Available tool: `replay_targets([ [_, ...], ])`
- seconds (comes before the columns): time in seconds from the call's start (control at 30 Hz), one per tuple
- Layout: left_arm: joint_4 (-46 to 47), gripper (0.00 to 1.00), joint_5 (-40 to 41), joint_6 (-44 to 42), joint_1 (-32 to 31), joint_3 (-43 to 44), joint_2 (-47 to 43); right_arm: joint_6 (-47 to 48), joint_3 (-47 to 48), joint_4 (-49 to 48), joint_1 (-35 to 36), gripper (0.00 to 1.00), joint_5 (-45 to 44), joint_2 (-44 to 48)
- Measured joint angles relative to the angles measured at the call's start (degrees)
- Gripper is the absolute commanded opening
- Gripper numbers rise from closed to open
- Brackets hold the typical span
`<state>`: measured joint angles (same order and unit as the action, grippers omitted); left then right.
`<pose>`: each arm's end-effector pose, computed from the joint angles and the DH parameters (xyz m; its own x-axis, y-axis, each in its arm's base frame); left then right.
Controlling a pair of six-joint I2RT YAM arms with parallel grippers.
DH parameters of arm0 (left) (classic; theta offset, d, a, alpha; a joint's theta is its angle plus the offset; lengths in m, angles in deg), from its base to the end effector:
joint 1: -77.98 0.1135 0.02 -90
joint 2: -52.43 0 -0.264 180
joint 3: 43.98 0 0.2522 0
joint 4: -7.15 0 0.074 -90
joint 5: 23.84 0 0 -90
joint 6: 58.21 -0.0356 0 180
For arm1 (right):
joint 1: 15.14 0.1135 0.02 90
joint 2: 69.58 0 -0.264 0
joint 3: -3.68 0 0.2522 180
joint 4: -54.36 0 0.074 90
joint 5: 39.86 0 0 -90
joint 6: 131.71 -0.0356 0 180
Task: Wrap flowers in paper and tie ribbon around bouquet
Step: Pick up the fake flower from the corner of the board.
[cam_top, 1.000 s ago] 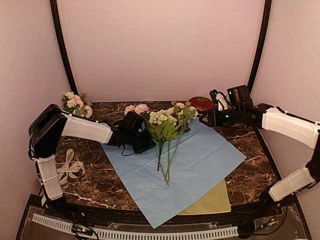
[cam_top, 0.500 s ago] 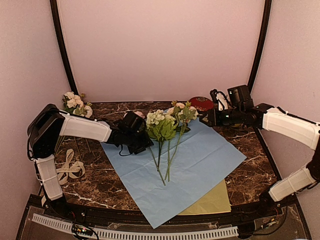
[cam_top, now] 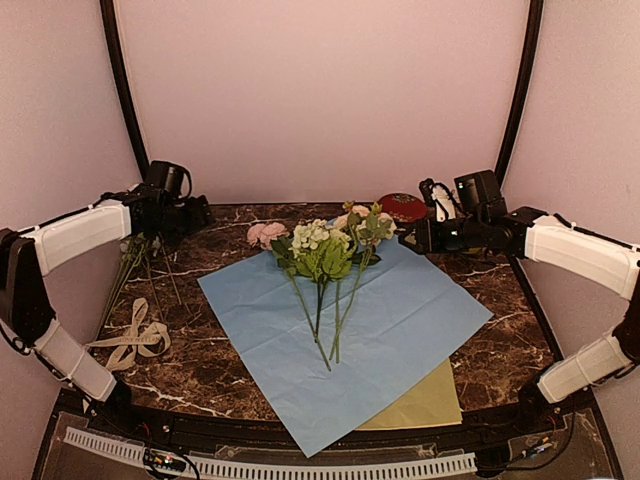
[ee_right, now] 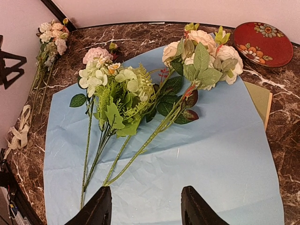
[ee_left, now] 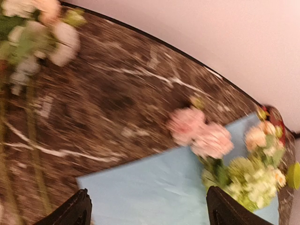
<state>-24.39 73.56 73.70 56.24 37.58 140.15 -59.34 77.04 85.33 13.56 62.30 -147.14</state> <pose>0.3238 -0.1242 0.2834 -0.6048 -0.4719 -0.6414 -0.1765 0.8649 -0.4699 0.2627 0.1524 0.2902 -0.6694 -0.0290 -0.7423 -0.4383 0.8222 0.3632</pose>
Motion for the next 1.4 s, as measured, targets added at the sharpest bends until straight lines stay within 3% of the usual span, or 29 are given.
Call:
replay_targets([
  [0.07, -2.47, 0.86, 1.22, -4.9, 8.22, 0.17, -2.4, 0.35, -0.02, 0.0, 0.02, 0.51, -0.24, 0.0],
  [0.13, -5.55, 0.77, 2.27, -9.99, 14.56, 0.98, -3.34, 0.7, -0.04, 0.0, 0.04, 0.51, -0.33, -0.07],
  [0.2, -8.87, 0.7, 2.54, -14.36, 19.23, 2.34, -3.17, 1.05, -0.04, 0.0, 0.04, 0.51, -0.42, -0.31],
  [0.33, -14.16, 0.68, -0.98, -19.8, 26.71, 4.07, -1.05, 1.36, -0.04, 0.0, 0.04, 0.52, -0.46, -1.36],
  [0.47, -15.1, 0.66, -3.43, -21.75, 28.3, 2.03, 1.09, 1.73, -0.04, 0.07, 0.04, 0.52, -0.46, -2.12],
  [0.8, -16.26, 0.38, -3.04, -24.98, 30.69, 3.41, 11.37, 2.82, -0.04, 2.16, 0.04, 0.53, -1.09, -2.56],
  [0.9, -17.59, 0.39, -0.59, -26.84, 32.92, 8.17, 15.37, 2.89, -0.04, 2.25, 0.04, 0.53, -1.31, -2.56],
  [1.1, -18.8, 0.52, 2.05, -29.92, 36.83, 13.51, 21.22, 3.63, -0.04, 2.4, 0.04, 0.54, -1.57, -2.64],
  [1.4, -17.86, 0.55, -2.82, -34.36, 40.94, 14.91, 26.95, 4.13, 0.11, 3.23, 0.04, 0.54, -1.7, -4.57],
])
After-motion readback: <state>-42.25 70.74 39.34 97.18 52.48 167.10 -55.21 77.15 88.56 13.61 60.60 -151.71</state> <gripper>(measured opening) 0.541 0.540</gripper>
